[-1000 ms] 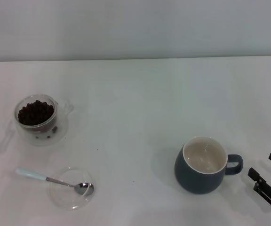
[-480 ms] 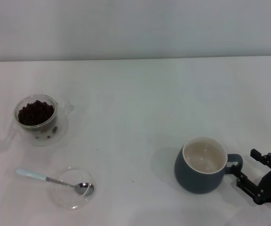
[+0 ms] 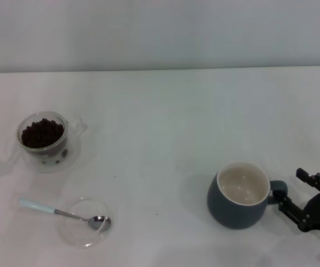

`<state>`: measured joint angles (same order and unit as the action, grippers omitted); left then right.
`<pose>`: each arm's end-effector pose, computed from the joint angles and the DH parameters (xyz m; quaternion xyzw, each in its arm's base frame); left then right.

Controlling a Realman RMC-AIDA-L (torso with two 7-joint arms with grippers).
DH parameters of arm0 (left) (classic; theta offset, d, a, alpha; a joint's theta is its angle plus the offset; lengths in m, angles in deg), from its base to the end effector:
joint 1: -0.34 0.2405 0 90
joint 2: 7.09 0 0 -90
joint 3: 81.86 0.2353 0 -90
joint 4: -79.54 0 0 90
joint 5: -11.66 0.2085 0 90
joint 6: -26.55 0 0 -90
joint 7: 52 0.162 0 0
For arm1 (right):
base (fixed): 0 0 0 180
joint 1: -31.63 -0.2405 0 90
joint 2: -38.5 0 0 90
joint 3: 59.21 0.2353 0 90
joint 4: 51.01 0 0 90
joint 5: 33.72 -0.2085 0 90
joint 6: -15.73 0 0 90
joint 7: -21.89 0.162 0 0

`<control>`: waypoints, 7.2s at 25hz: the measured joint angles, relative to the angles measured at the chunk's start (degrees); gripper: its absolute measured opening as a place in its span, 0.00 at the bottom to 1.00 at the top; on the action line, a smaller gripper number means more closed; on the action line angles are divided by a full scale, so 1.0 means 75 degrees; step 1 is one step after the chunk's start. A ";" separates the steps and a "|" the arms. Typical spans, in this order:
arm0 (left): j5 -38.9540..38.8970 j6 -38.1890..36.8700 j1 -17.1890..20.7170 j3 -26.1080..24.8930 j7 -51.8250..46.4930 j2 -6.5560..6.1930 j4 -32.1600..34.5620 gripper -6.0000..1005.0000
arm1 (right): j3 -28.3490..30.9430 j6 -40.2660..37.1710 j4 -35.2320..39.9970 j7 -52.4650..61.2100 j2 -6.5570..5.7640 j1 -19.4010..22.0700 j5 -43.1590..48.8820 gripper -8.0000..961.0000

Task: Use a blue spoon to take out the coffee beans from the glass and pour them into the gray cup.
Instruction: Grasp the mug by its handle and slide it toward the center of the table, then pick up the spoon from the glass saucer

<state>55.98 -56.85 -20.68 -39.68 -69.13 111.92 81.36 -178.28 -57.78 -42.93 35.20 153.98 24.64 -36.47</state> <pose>-0.3219 0.3009 0.0313 -0.6788 -0.1846 -0.3537 0.6165 0.3600 0.2146 -0.0369 -0.8301 0.2025 0.2145 0.4732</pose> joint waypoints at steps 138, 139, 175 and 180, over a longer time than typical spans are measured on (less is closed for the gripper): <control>-0.0163 -0.0221 0.0180 -0.0092 -0.0039 0.0022 0.0003 0.83 | -0.2159 0.1834 0.1572 -0.0519 -0.0018 -0.1272 -0.0640 0.67; -0.0163 -0.0221 0.0181 -0.0092 -0.0038 0.0025 0.0003 0.83 | -0.2150 0.1734 0.1525 -0.0517 -0.0021 -0.1237 -0.0640 0.67; 0.0561 -0.1689 0.0561 -0.0009 -0.3735 0.0092 -0.1816 0.83 | 0.1716 -0.3085 -0.0772 -0.0525 -0.0389 -0.1510 -0.0687 0.67; 0.0942 -0.1691 0.0782 -0.0009 -0.4905 0.0091 -0.1933 0.83 | 0.2079 -0.3117 -0.0745 -0.0655 -0.0547 -0.1901 -0.0687 0.67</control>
<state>63.04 -69.53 -14.81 -39.74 -105.92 112.61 66.87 -162.68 -81.16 -48.52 30.28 149.88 10.38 -41.62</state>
